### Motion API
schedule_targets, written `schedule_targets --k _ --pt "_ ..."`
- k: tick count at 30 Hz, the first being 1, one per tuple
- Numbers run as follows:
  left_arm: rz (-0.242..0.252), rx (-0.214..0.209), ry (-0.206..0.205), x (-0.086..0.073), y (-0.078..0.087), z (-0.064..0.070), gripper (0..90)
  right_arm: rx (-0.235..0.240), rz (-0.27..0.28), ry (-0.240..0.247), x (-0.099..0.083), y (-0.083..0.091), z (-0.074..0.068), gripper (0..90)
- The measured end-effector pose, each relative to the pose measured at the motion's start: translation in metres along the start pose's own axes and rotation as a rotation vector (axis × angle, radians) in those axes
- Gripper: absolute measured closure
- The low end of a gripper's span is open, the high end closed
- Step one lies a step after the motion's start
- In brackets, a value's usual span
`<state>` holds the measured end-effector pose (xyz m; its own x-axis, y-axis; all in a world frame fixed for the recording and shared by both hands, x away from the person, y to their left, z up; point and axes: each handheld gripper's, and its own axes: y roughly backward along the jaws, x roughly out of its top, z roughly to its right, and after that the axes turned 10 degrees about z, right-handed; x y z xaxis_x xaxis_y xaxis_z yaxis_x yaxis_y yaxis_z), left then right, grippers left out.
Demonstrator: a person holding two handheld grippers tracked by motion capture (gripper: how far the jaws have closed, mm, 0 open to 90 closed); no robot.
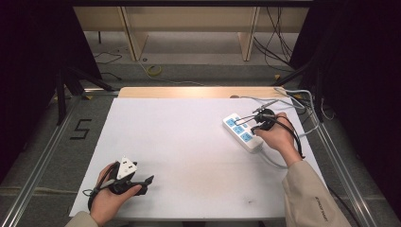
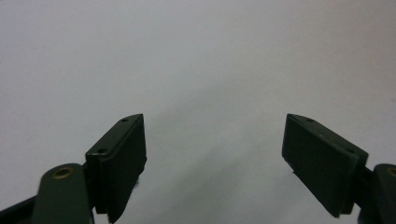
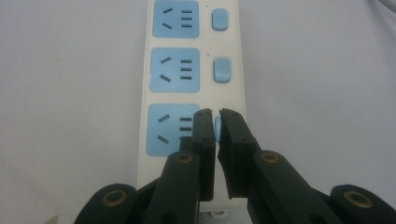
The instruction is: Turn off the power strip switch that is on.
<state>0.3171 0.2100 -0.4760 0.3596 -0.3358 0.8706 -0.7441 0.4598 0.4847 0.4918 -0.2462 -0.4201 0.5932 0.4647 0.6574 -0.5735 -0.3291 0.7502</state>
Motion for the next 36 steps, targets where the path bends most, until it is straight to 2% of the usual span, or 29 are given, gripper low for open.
schedule_targets --k 13,24,36 --pt "0.002 0.002 0.003 0.0 0.0 0.0 21.6 0.013 0.036 0.0 -0.009 0.008 -0.01 81.7" --pt "0.002 0.003 0.004 0.0 0.0 0.0 21.6 0.02 0.065 0.03 -0.009 0.016 -0.021 79.6" --pt "0.004 0.004 0.006 0.0 0.0 0.0 21.6 0.036 0.1 0.039 -0.012 0.023 -0.03 75.2"
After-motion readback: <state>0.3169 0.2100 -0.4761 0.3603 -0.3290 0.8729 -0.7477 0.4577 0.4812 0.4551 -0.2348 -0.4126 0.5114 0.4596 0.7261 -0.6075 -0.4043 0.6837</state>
